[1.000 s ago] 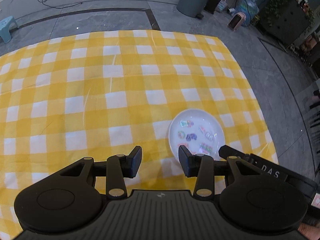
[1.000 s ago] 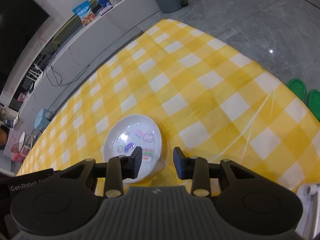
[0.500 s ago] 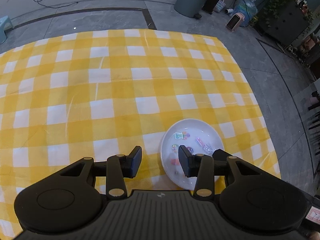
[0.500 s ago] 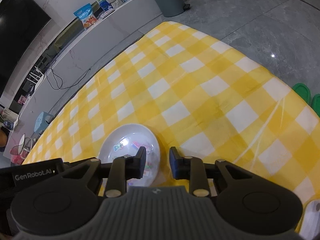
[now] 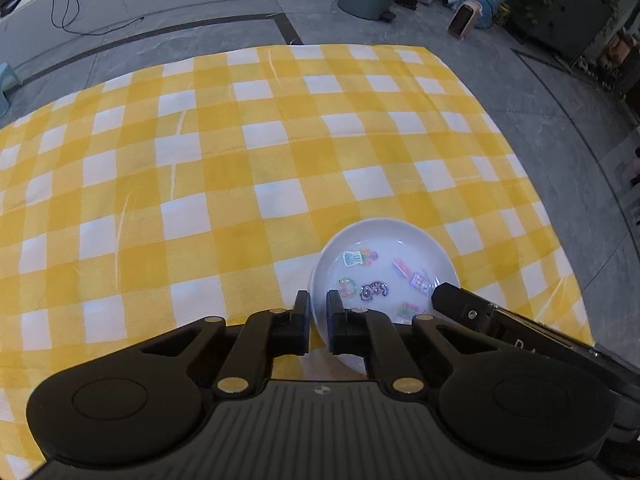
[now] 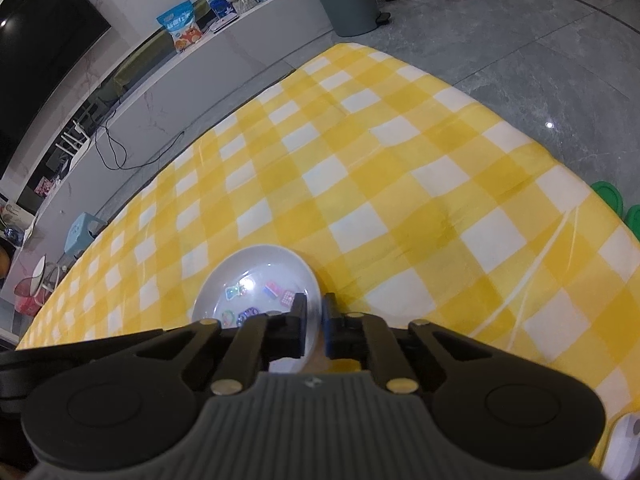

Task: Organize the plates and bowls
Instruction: 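Close the left tool on the sticker plate rim while the right tool grips it, then carry the sticker plate with both tools and lower it onto the glass plate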

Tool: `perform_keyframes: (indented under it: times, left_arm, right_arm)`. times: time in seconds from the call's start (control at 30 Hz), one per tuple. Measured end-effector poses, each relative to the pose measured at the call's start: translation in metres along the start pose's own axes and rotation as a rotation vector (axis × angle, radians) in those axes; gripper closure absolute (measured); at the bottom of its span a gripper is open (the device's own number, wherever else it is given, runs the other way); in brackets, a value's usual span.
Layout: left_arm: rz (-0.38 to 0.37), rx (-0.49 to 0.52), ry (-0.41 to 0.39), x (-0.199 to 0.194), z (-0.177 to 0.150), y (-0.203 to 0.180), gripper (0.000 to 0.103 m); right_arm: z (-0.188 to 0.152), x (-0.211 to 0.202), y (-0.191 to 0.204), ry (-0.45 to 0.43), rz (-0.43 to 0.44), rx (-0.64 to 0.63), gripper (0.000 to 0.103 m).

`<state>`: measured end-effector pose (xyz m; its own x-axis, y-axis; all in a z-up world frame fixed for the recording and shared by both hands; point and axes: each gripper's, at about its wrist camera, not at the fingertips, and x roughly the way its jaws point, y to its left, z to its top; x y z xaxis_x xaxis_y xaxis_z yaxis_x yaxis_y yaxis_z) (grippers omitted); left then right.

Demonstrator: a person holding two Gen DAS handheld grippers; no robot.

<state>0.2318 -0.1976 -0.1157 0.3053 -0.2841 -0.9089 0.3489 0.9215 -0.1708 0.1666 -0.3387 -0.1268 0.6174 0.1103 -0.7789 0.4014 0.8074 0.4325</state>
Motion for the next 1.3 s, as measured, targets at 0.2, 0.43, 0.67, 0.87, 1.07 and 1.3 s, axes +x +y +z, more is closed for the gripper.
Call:
perform_keyframes:
  times: [0.2,0.43,0.67,0.87,1.07,1.3]
  left_arm:
    - [0.024,-0.013,0.018,-0.003,-0.002,0.003,0.095]
    - [0.026,-0.075,0.023,-0.015,-0.013,0.015,0.095]
    - [0.024,-0.092,-0.011,-0.044,-0.024,0.015,0.096]
    - [0.015,-0.104,-0.029,-0.072,-0.042,0.011,0.096]
    - [-0.011,-0.107,-0.049,-0.101,-0.075,0.007,0.096]
    - [-0.031,-0.111,-0.049,-0.115,-0.121,-0.003,0.096]
  right_arm:
    - [-0.002,-0.003,0.004,0.011,0.004,-0.013,0.103]
    - [-0.009,-0.010,0.015,0.018,0.023,-0.035,0.103]
    - [-0.016,-0.030,0.015,0.010,0.069,-0.010,0.103]
    - [-0.029,-0.058,0.016,-0.006,0.100,-0.018,0.103]
    - [-0.055,-0.094,0.003,-0.012,0.152,0.014,0.103]
    - [-0.091,-0.121,-0.009,0.003,0.130,0.016,0.103]
